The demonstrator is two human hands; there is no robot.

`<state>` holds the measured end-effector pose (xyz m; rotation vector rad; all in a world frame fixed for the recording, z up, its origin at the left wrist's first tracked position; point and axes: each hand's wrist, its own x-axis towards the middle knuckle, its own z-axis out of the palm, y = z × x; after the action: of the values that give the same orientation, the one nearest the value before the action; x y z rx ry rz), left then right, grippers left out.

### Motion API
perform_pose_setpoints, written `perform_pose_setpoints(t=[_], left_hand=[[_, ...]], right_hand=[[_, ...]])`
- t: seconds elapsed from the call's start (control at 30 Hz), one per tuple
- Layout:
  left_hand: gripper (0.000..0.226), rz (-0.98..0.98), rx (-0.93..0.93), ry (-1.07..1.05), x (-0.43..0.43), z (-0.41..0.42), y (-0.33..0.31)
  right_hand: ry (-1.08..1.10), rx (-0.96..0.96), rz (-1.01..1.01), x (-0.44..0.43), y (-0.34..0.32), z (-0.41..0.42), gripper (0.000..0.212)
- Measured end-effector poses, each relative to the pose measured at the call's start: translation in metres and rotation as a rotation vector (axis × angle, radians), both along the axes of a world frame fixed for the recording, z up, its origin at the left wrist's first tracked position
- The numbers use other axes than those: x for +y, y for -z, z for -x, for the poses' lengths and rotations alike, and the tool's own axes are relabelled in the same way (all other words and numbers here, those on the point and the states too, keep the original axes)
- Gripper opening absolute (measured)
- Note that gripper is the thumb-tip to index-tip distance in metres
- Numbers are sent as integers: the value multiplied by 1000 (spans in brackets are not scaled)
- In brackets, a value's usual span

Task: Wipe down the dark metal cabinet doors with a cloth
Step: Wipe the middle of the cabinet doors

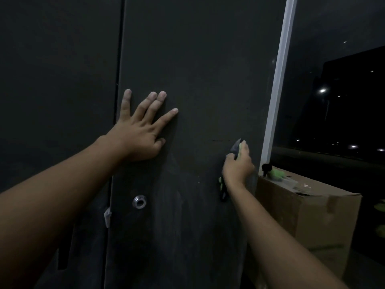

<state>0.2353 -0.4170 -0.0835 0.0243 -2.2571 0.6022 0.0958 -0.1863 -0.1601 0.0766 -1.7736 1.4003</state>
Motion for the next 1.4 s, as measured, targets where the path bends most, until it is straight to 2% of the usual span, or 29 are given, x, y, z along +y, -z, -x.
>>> perform_pose_setpoints(t=[0.13, 0.27, 0.4, 0.53, 0.6, 0.7, 0.73, 0.77, 0.83, 0.93, 1.07, 1.2, 1.27, 1.4], left_hand=[[71, -30, -45, 31, 4, -8, 15], [70, -124, -70, 197, -2, -35, 16], [68, -150, -175, 207, -15, -74, 23], [63, -125, -143, 156, -41, -116, 43], [62, -94, -123, 143, -56, -134, 46], [62, -120, -93, 114, -73, -152, 47], [63, -139, -81, 106, -78, -155, 47], [65, -152, -68, 103, -82, -159, 48], [64, -164, -37, 97, -87, -165, 48], [50, -226, 66, 84, -92, -171, 50], [42, -353, 130, 100, -97, -177, 54], [41, -405, 79, 70, -103, -183, 62], [42, -430, 68, 69, -104, -186, 64], [43, -448, 53, 81, -107, -189, 65]], right_hand=[[-137, 300, -238, -50, 11, -43, 62], [-317, 578, -645, -73, 35, -58, 65], [-408, 752, -1045, -64, 65, -51, 52], [-540, 764, -1328, -39, 46, -43, 49], [-543, 751, -1186, -39, 26, -46, 53], [-417, 585, -536, -60, -9, -66, 55], [-375, 496, -379, -72, -21, -75, 56], [-355, 434, -305, -86, -31, -83, 56], [-341, 451, -334, -117, -36, -94, 59], [-375, 651, -592, -151, -21, -105, 64], [-506, 857, -957, -161, 23, -112, 47], [-648, 910, -1205, -147, 40, -104, 39], [-653, 949, -1197, -145, 26, -100, 41], [-526, 782, -842, -149, -19, -103, 59]])
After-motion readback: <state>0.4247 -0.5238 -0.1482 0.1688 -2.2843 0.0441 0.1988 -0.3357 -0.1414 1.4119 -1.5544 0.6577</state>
